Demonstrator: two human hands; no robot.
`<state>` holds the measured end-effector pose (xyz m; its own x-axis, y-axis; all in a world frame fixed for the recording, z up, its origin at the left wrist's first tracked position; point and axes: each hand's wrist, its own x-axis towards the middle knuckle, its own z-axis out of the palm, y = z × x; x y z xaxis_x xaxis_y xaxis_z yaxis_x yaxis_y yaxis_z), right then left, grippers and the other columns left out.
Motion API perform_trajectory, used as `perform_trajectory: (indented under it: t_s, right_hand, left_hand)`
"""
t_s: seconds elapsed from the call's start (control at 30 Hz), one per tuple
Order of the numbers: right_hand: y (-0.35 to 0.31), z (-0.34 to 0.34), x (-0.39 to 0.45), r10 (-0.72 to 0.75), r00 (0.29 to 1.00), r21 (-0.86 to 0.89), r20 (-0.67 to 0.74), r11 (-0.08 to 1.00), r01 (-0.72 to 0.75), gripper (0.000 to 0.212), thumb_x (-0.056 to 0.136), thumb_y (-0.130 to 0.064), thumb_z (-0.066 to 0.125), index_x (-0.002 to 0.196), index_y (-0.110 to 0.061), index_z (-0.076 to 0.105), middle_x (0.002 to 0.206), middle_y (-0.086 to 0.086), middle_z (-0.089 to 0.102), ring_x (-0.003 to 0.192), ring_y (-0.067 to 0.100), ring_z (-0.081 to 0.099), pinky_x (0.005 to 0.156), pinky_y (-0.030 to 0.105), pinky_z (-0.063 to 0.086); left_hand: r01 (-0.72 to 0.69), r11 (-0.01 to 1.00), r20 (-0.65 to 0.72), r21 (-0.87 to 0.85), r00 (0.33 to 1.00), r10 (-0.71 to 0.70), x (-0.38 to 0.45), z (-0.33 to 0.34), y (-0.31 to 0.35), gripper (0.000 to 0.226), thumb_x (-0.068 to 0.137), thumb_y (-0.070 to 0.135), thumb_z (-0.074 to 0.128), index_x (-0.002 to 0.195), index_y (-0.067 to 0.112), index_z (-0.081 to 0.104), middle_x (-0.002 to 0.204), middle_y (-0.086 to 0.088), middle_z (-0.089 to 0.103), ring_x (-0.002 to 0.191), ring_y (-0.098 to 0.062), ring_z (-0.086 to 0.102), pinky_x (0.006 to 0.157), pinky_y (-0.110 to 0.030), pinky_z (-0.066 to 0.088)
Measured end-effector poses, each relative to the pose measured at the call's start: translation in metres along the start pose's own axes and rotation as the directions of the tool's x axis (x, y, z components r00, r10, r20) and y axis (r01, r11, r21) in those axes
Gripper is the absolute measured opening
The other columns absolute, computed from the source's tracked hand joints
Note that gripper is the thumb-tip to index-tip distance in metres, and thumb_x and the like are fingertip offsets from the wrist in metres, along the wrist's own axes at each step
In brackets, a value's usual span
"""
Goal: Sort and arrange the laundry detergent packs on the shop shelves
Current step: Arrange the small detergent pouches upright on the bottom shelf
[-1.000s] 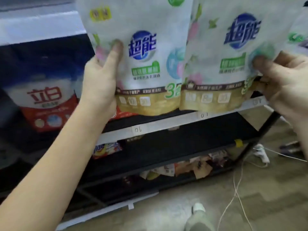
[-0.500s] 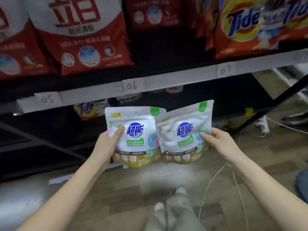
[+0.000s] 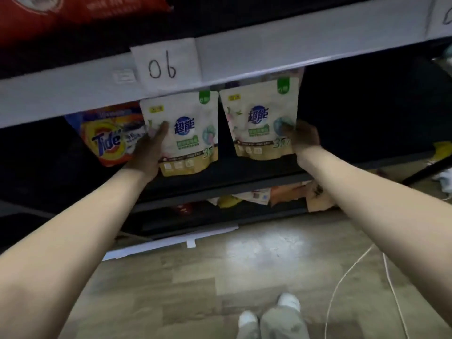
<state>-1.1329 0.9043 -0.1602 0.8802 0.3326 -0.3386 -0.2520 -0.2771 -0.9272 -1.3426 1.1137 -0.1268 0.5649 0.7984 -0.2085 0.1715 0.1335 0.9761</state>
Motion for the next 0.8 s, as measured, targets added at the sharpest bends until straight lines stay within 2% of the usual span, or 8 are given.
perform_trajectory:
  t_s: [0.13,0.2,0.27,0.37,0.47,0.63,0.73,0.8]
  right_hand:
    - [-0.001,0.038,0.048,-0.103,0.994,-0.040,0.020,0.994,0.104,0.030,0.087,-0.024,0.063,0.115,-0.014,0.065,0.112,0.009,0.067,0.101,0.026,0.064,0.090,0.044,0.053]
    - [-0.008,0.056,0.064,-0.136,0.990,-0.022,0.021,0.990,0.137,0.031,0.088,-0.023,0.060,0.118,-0.014,0.063,0.113,0.008,0.065,0.102,0.026,0.062,0.091,0.043,0.052]
    - [-0.015,0.074,0.074,-0.166,0.985,0.010,0.039,0.986,0.166,0.034,0.091,-0.017,0.055,0.124,-0.010,0.058,0.118,0.010,0.062,0.107,0.026,0.059,0.091,0.039,0.050]
    - [-0.012,0.095,0.088,-0.158,0.984,-0.027,0.083,0.987,0.161,0.036,0.097,-0.014,0.045,0.133,-0.007,0.048,0.129,0.011,0.054,0.118,0.025,0.051,0.086,0.026,0.042]
    - [0.003,0.108,0.095,-0.105,0.992,-0.021,0.067,0.994,0.107,0.039,0.096,-0.014,0.047,0.135,-0.013,0.046,0.134,0.009,0.052,0.121,0.025,0.050,0.090,0.029,0.044]
    - [0.013,0.112,0.096,-0.028,0.999,-0.001,-0.036,1.000,0.028,0.038,0.096,-0.022,0.048,0.134,-0.019,0.044,0.134,0.004,0.052,0.122,0.020,0.050,0.086,0.025,0.042]
    - [0.016,0.108,0.092,-0.039,0.997,-0.026,-0.065,0.999,0.038,0.038,0.096,-0.027,0.050,0.132,-0.016,0.047,0.132,0.003,0.054,0.119,0.018,0.053,0.088,0.026,0.045]
    - [0.022,0.101,0.091,-0.062,0.995,-0.107,-0.084,0.993,0.052,0.033,0.095,-0.026,0.051,0.127,-0.017,0.052,0.125,0.003,0.058,0.111,0.018,0.056,0.081,0.025,0.045]
  left_hand:
    - [-0.026,0.999,0.020,-0.036,0.999,0.027,0.052,-0.001,-0.009,0.045,0.093,0.031,0.058,0.135,0.019,0.049,0.119,0.001,0.066,0.107,-0.015,0.065,0.089,-0.040,0.055]
    - [-0.019,0.998,0.015,-0.061,1.000,0.020,0.075,0.000,-0.011,0.040,0.091,0.034,0.059,0.129,0.021,0.053,0.109,0.003,0.071,0.103,-0.017,0.067,0.081,-0.040,0.057]
    - [-0.018,0.996,0.000,-0.087,1.000,0.018,0.091,0.000,-0.013,0.019,0.094,0.031,0.055,0.112,0.025,0.059,0.091,0.010,0.074,0.091,-0.010,0.070,0.069,-0.032,0.059]
    - [-0.039,0.998,0.000,-0.056,0.999,0.039,0.113,-0.005,-0.024,0.014,0.092,0.031,0.059,0.106,0.028,0.062,0.097,0.007,0.074,0.095,-0.013,0.069,0.077,-0.035,0.057]
    - [0.027,1.000,-0.115,0.001,0.993,-0.027,0.125,-0.008,-0.039,0.033,0.084,0.032,0.070,0.114,0.021,0.062,0.114,-0.003,0.068,0.101,-0.019,0.066,0.090,-0.044,0.054]
    - [0.002,0.996,-0.230,-0.093,0.973,-0.023,0.119,0.000,-0.057,0.062,0.081,0.021,0.074,0.136,0.014,0.046,0.128,-0.005,0.060,0.109,-0.018,0.062,0.087,-0.038,0.055]
    - [0.046,0.989,-0.291,-0.143,0.953,-0.086,0.115,0.003,-0.065,0.088,0.065,0.034,0.085,0.140,0.017,0.041,0.133,-0.004,0.057,0.114,-0.018,0.060,0.093,-0.043,0.052]
    - [0.080,0.982,-0.319,-0.170,0.939,-0.132,0.106,0.011,-0.067,0.090,0.064,0.036,0.085,0.140,0.015,0.042,0.135,-0.004,0.055,0.118,-0.018,0.056,0.097,-0.037,0.049]
